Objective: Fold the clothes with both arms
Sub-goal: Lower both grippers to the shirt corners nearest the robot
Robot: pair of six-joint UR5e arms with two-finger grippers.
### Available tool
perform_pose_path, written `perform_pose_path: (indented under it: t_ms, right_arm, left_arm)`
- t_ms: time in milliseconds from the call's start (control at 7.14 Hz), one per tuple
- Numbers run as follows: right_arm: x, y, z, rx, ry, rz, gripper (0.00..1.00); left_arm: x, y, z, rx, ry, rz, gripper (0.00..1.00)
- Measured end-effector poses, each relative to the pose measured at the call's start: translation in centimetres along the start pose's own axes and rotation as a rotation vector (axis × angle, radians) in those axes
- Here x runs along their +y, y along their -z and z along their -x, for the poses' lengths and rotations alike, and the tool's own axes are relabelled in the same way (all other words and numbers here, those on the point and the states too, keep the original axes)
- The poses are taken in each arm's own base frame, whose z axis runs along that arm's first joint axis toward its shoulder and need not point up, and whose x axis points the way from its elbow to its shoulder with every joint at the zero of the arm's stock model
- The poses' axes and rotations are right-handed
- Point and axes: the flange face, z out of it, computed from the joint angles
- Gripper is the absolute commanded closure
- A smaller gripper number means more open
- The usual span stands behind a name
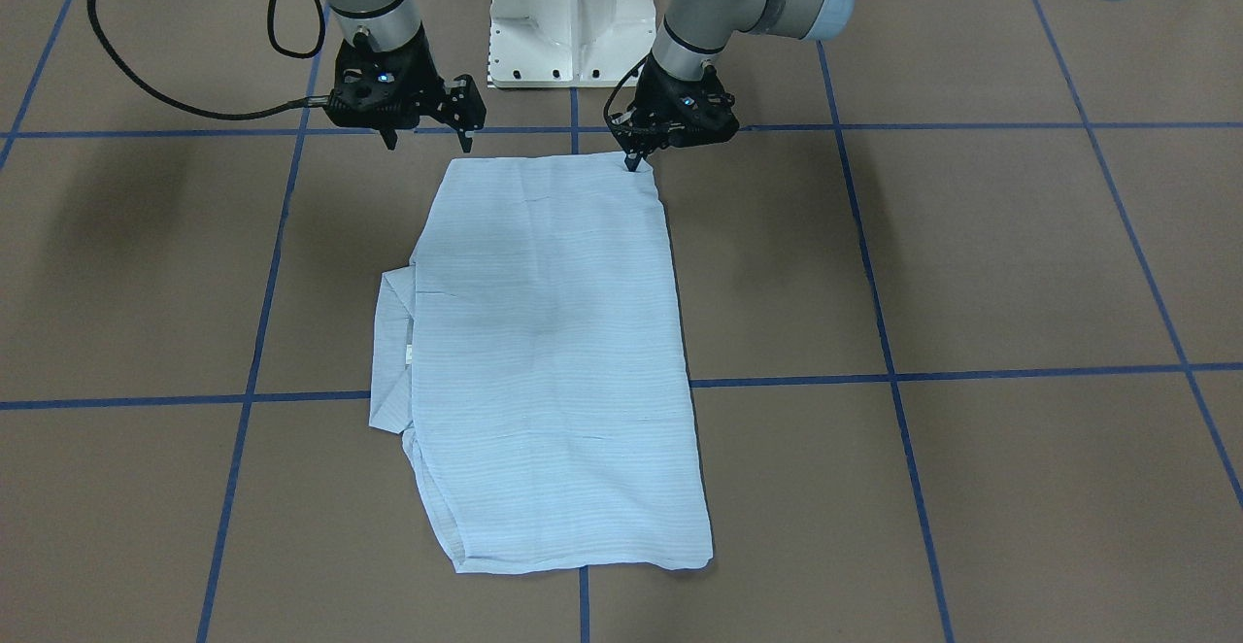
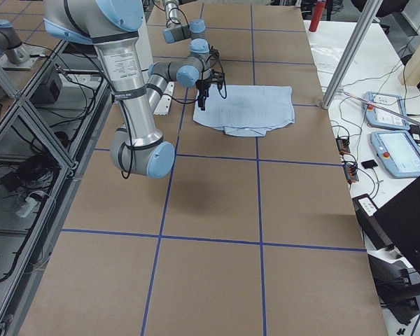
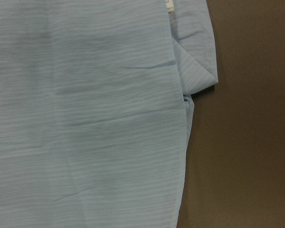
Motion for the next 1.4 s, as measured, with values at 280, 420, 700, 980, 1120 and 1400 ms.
perform_pose_path:
  t_ms: [280,420,700,980,1120,1400]
  right_arm:
    - [2.5,-3.2,1.7,0.038,-0.178,-0.02,0.0]
    - [3.1,-4.8,2.1,0.043,-0.257,-0.03,0.0]
    - [3.1,-8.7,2.6,-0.001,-0.372,-0.027,0.0]
    - [3.3,-10.4,2.4,-0.009,-0.407,-0.022,0.0]
    - [3.3,-10.5,2.3,-0.004,-0.411,-0.022,0.0]
    - [3.5,-9.6,2.1,0.018,-0.415,-0.024,0.0]
  left_arm:
    - [0.0,0.0,0.0,-0.001,0.0,-0.001,1.0]
    - [-0.1,-0.1,0.0,-0.001,0.0,-0.003,1.0]
    - [-0.1,-0.1,0.0,0.0,0.001,-0.005,1.0]
    - [-0.3,0.0,0.0,0.0,0.001,-0.008,1.0]
    - [-0.3,0.0,0.0,0.001,0.001,-0.009,1.0]
    - [-0.4,0.0,0.0,0.002,0.001,-0.01,1.0]
